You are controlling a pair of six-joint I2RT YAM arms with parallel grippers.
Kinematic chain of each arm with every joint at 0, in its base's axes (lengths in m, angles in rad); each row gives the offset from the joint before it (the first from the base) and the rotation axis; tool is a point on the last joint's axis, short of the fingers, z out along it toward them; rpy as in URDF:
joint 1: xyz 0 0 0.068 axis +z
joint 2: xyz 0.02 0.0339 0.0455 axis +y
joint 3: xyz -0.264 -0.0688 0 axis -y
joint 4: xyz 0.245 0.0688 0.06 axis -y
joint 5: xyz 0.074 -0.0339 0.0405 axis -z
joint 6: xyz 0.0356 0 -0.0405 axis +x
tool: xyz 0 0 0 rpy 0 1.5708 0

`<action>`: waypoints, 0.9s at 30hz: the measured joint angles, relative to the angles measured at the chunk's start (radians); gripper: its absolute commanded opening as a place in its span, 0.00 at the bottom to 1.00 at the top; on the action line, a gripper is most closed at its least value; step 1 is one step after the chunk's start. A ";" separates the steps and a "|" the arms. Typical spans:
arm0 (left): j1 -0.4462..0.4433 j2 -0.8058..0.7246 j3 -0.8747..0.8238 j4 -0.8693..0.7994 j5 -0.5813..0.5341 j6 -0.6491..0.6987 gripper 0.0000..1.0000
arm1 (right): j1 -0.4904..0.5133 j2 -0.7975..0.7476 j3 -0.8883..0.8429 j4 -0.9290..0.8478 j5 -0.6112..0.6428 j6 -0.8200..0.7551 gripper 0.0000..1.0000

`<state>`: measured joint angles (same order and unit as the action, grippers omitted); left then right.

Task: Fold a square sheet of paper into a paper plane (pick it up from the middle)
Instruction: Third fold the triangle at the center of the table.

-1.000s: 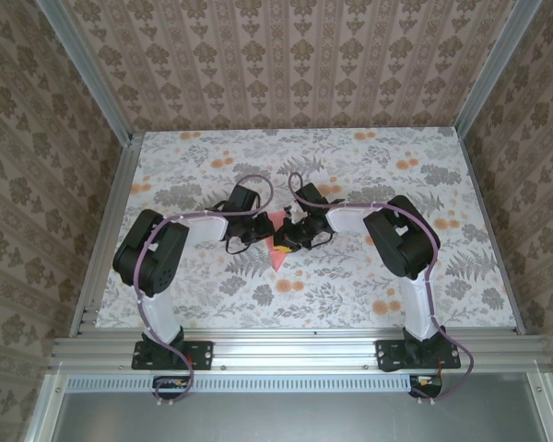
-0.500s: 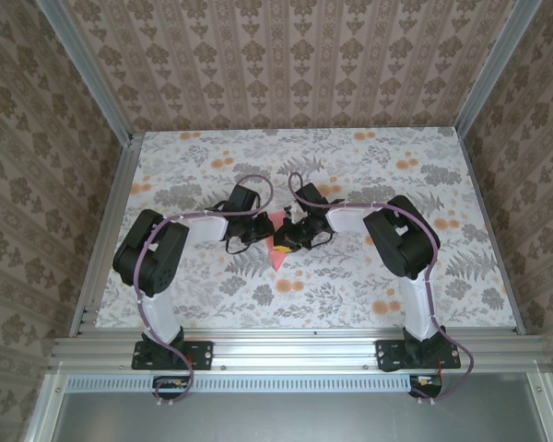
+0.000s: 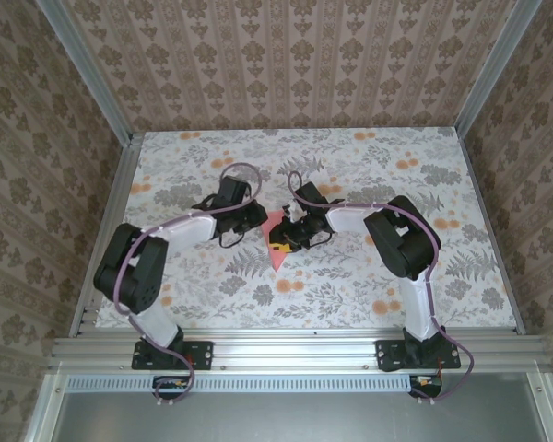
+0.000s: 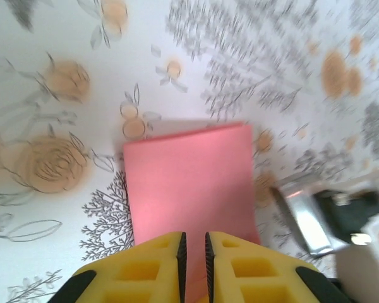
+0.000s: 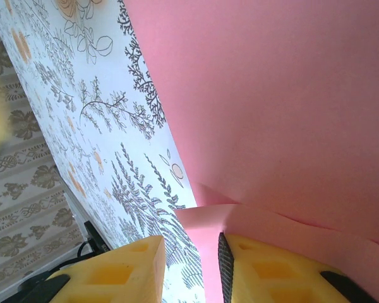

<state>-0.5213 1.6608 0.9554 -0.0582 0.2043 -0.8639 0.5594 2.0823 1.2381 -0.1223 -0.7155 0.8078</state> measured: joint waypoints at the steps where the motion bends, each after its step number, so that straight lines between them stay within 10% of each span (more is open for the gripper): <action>1: 0.006 -0.021 -0.010 0.003 -0.005 -0.004 0.18 | 0.000 0.000 0.000 -0.001 0.003 0.001 0.24; 9: -0.002 -0.053 -0.132 0.013 0.028 -0.011 0.14 | 0.001 0.002 -0.003 -0.020 0.054 -0.018 0.05; 27: -0.080 0.050 -0.135 0.029 0.104 -0.011 0.03 | 0.002 0.002 0.002 -0.034 0.065 -0.027 0.00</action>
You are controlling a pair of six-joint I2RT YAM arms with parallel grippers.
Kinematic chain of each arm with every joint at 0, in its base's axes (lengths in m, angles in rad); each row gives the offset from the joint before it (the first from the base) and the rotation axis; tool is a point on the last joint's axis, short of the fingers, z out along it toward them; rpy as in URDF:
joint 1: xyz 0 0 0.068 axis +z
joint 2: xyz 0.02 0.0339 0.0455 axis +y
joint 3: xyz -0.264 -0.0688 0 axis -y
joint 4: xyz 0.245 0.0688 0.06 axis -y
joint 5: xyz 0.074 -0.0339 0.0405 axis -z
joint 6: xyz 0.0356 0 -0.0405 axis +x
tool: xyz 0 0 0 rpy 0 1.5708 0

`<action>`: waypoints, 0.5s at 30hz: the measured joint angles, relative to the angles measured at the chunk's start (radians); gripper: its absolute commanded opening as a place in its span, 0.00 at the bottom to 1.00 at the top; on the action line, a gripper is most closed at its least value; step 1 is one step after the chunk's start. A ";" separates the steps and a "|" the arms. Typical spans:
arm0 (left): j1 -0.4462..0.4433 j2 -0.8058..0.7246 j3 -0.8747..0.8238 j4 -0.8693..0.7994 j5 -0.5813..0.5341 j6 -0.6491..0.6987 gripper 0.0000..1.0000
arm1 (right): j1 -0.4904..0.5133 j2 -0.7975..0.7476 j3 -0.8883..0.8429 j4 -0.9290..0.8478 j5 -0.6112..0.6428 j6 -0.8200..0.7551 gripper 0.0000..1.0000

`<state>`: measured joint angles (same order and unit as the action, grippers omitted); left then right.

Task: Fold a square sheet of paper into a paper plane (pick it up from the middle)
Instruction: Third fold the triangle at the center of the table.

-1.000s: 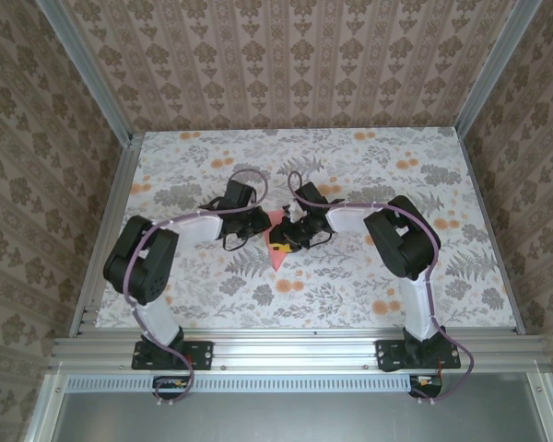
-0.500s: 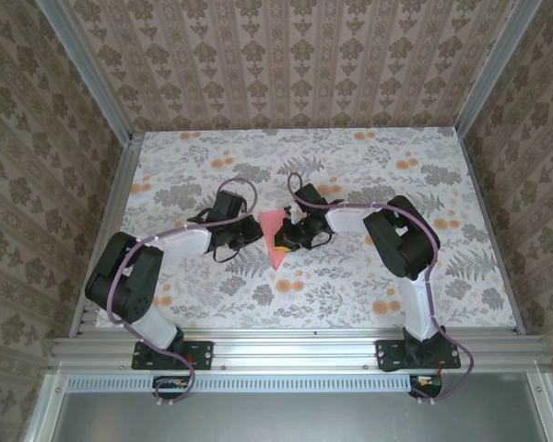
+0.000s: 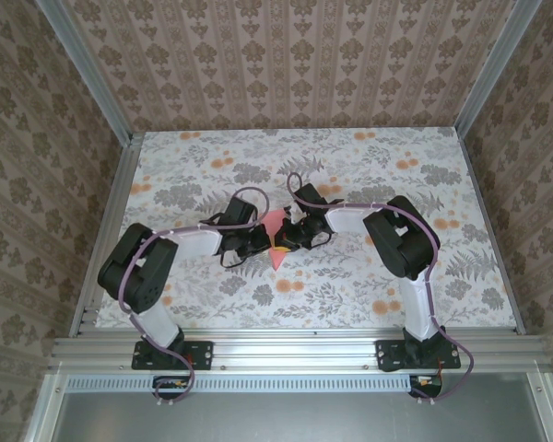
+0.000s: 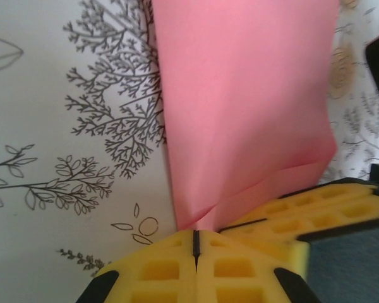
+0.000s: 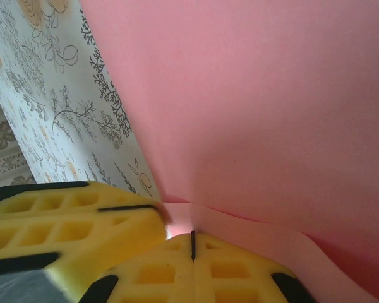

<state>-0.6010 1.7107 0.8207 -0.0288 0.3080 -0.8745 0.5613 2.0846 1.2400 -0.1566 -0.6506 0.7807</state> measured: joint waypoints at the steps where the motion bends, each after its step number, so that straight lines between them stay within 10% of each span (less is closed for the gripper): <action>1: -0.001 0.007 0.006 0.000 0.003 0.000 0.03 | 0.000 0.000 0.000 0.000 0.000 0.000 0.00; 15: -0.015 0.025 0.050 -0.059 -0.032 0.000 0.01 | -0.005 -0.016 -0.039 0.057 -0.021 -0.004 0.03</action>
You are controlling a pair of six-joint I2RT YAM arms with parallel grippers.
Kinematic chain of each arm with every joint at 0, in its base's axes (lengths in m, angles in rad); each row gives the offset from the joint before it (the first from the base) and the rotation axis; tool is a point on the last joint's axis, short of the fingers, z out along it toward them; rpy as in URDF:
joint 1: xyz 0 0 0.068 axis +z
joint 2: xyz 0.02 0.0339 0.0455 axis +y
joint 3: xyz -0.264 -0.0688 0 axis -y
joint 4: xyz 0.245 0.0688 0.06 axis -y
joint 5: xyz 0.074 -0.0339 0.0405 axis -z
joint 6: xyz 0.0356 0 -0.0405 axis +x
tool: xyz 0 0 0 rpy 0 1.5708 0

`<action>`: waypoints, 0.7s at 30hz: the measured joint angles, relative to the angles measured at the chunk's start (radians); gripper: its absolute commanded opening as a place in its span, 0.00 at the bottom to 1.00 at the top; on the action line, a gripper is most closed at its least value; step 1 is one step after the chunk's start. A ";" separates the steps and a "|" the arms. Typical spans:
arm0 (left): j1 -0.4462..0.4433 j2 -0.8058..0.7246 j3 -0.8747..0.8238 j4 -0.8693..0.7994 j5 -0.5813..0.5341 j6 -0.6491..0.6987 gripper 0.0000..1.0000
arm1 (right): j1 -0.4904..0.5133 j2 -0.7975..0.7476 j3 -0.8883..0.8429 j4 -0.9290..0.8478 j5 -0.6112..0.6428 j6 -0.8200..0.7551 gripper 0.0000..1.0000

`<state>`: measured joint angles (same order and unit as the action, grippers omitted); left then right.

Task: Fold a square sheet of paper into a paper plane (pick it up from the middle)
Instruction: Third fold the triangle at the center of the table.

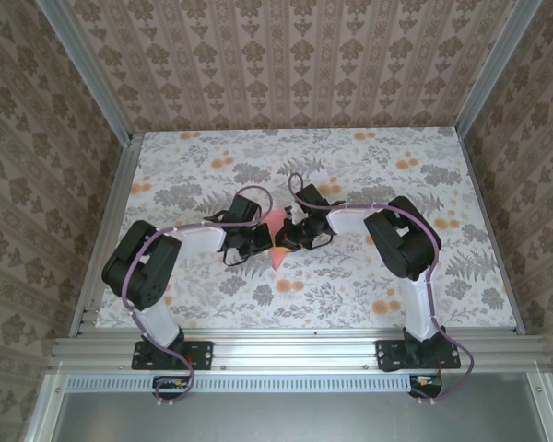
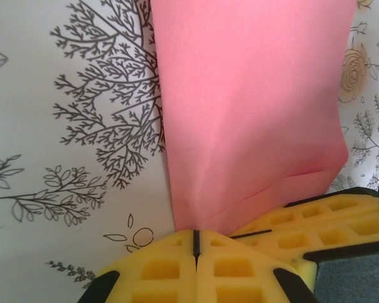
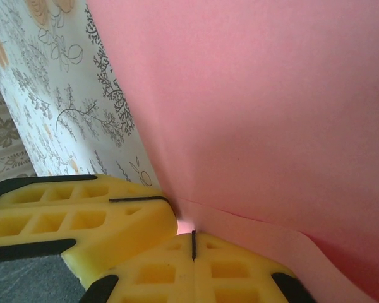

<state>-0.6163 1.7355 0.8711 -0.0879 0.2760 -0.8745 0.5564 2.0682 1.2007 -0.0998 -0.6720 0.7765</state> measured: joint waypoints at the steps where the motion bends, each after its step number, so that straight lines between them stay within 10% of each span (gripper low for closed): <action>1: -0.003 0.003 0.004 -0.005 -0.003 0.000 0.01 | -0.002 -0.006 -0.013 0.011 -0.009 -0.003 0.03; 21: -0.032 0.008 0.024 -0.035 -0.064 -0.012 0.00 | 0.023 -0.100 -0.162 0.128 -0.130 -0.042 0.05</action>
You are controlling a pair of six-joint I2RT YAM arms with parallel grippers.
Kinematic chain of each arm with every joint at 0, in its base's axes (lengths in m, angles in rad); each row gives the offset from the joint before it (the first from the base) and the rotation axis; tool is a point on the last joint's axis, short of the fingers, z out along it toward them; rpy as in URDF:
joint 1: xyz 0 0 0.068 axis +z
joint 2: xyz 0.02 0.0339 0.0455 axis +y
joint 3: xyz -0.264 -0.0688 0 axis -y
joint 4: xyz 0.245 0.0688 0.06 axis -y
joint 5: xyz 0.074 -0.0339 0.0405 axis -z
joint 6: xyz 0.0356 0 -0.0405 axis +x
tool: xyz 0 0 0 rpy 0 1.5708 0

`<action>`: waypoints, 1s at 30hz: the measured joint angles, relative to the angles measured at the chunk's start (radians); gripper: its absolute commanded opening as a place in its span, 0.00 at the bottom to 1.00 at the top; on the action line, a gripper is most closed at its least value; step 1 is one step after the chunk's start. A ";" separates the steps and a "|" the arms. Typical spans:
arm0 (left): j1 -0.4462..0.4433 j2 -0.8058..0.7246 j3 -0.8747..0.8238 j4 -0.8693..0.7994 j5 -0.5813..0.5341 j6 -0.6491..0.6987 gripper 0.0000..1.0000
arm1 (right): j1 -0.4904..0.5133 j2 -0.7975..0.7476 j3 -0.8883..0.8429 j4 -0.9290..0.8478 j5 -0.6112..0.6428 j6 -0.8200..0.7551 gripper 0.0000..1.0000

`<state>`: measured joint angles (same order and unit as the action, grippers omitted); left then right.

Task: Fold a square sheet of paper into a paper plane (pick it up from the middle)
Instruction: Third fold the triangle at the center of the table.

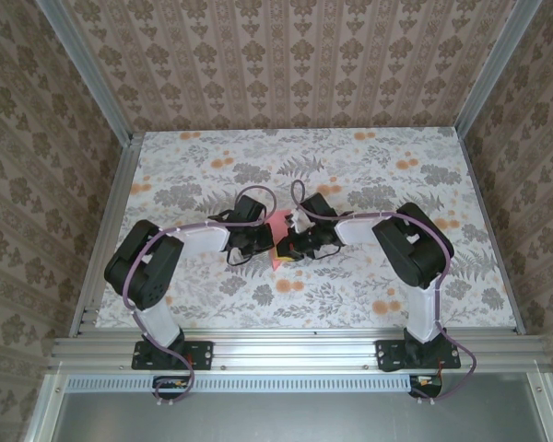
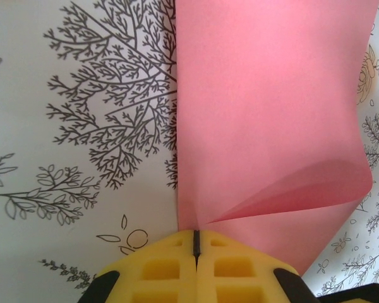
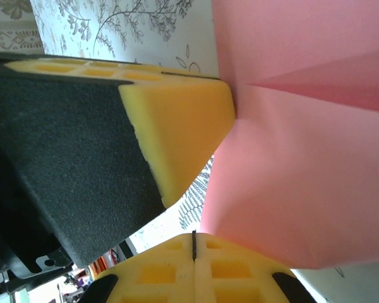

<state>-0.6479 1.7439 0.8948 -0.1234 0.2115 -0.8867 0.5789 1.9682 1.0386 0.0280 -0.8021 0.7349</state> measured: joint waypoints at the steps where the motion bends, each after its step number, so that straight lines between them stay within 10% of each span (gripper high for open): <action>1: -0.001 0.000 0.002 -0.002 -0.001 0.000 0.00 | 0.002 0.000 0.000 0.000 0.000 -0.004 0.05; 30: -0.007 0.011 0.023 -0.026 -0.018 -0.031 0.00 | 0.011 0.007 -0.098 0.158 -0.029 -0.022 0.14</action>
<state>-0.6552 1.7546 0.9173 -0.1497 0.1936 -0.9176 0.5900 1.9751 0.9405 0.1864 -0.8307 0.7132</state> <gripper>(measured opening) 0.047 0.124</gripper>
